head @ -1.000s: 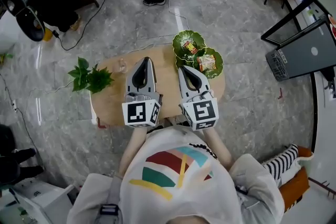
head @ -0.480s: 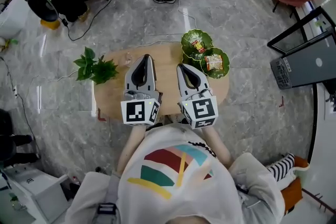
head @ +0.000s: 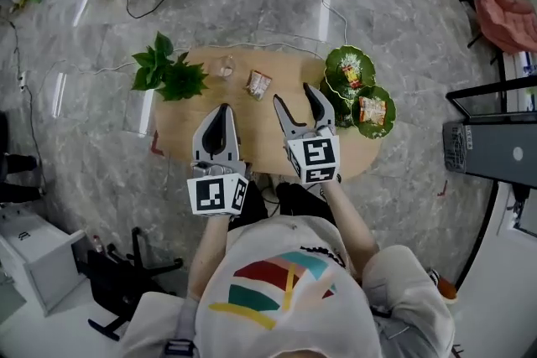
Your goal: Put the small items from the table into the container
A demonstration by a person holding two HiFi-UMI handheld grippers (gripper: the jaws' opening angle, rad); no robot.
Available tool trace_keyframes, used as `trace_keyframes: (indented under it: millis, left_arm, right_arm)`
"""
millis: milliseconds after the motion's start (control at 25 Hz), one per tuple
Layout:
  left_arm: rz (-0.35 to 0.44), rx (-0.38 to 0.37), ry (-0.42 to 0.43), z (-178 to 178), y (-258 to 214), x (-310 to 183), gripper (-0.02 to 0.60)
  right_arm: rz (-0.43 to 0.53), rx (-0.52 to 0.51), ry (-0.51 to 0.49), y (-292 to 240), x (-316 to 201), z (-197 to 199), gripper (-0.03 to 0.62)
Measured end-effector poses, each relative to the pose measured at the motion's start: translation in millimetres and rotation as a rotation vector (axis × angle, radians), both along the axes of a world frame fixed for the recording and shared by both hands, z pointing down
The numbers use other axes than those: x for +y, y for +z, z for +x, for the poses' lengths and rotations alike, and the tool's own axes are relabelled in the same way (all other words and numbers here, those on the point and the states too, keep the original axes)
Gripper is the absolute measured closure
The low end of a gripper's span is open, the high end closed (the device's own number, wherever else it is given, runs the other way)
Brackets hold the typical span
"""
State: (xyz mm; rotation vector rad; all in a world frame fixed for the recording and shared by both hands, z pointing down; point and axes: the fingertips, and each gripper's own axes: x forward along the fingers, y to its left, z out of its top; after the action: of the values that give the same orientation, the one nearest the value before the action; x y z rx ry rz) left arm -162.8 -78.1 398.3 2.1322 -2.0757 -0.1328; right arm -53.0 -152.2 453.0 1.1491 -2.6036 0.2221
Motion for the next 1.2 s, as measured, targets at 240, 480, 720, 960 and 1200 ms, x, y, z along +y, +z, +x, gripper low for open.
trace_keyframes:
  millis: [240,480,720,960,1200]
  left_arm:
    - [-0.151,-0.012,-0.05,-41.7,125.6,18.4,0.574]
    - [-0.242,-0.005,-0.119,-86.4,230.3,27.3,0.574]
    - [-0.281,-0.01,-0.152,-111.3,253.4,34.9,0.574]
    - [-0.201,-0.014,-0.108,-102.6,143.5,16.4,0.574]
    - [-0.047,-0.003,-0.018,-58.7,32.6,-37.9,0.574]
  right_arm:
    - [-0.146,0.294,-0.151,217.2,-31.3,-59.8,0.339]
    - [-0.174,0.46,-0.16,375.2,-61.2,-108.5,0.339]
    - [-0.084,0.632,-0.231,390.1,-66.5,-125.6,0.566]
    - [-0.009,0.477,-0.201,203.2,-24.4,-100.2,0.568]
    - [0.092,0.283,-0.032,28.7,-3.7,-40.6,0.568]
